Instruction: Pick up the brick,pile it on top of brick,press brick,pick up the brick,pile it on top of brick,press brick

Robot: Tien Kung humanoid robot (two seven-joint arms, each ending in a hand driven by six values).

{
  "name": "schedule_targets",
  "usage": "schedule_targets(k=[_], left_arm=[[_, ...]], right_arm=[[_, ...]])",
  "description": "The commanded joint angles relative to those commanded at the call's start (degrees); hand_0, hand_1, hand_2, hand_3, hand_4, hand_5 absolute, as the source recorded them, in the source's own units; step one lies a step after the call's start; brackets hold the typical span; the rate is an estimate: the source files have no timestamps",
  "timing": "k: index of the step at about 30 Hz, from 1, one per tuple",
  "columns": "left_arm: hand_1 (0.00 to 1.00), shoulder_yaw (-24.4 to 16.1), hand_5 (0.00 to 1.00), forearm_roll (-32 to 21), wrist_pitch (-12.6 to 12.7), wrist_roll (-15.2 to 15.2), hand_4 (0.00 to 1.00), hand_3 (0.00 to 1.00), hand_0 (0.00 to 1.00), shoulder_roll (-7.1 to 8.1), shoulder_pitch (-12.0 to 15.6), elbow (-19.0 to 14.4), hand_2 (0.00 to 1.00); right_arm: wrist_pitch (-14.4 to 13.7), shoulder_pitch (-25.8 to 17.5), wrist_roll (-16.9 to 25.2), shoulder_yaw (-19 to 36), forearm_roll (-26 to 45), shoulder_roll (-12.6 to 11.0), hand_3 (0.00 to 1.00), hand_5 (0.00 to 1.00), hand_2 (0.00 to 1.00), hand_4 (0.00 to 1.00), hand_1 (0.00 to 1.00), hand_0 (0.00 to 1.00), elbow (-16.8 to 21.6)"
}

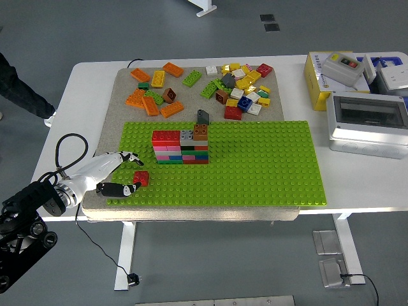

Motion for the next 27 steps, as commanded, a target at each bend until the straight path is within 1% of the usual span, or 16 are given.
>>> schedule_targets(k=[6,15,16,21,22,27], left_arm=[[0.933,0.46,0.347,-0.24,-0.27,0.43,0.693,0.773,0.973,-0.1,-0.35,0.33,0.943],[0.937,0.96,0.347,-0.49,-0.32,0.73,0.692,0.773,0.974,-0.67,-0.91,1.58,0.951],[0.938,1.02,0.309,-0.5,-0.33,0.76,0.677,0.767,0.976,-0.75,-0.93,1.7,0.954],[0.938,1.13,0.309,-0.53,-0.29,0.81,0.677,0.767,0.976,-0.94,-1.01,2.0,0.954],[0.941,1.14,0.309,-0.54,-0.26,0.8,0.678,0.735,0.977,-0.96,-1.02,2.02,0.958],[0.941,1.2,0.309,-0.38,0.03,0.74,0.678,0.735,0.977,-1.05,-1.07,2.19,0.958]], right_arm=[[0.04,0.08,0.04,-0.2,0.2,-0.05,0.676,0.828,0.727,0.413,0.703,0.713,0.0],[0.1,0.15,0.08,-0.36,0.38,-0.07,0.675,0.827,0.727,0.413,0.703,0.713,0.0],[0.1,0.16,0.1,-0.42,0.45,-0.08,0.674,0.828,0.726,0.413,0.701,0.713,0.0],[0.13,0.2,0.13,-0.57,0.57,-0.12,0.674,0.828,0.726,0.413,0.701,0.713,0.0],[0.14,0.21,0.14,-0.59,0.62,-0.12,0.674,0.828,0.727,0.413,0.701,0.713,0.0],[0.17,0.26,0.18,-0.68,0.74,-0.14,0.674,0.828,0.727,0.413,0.701,0.713,0.0]])
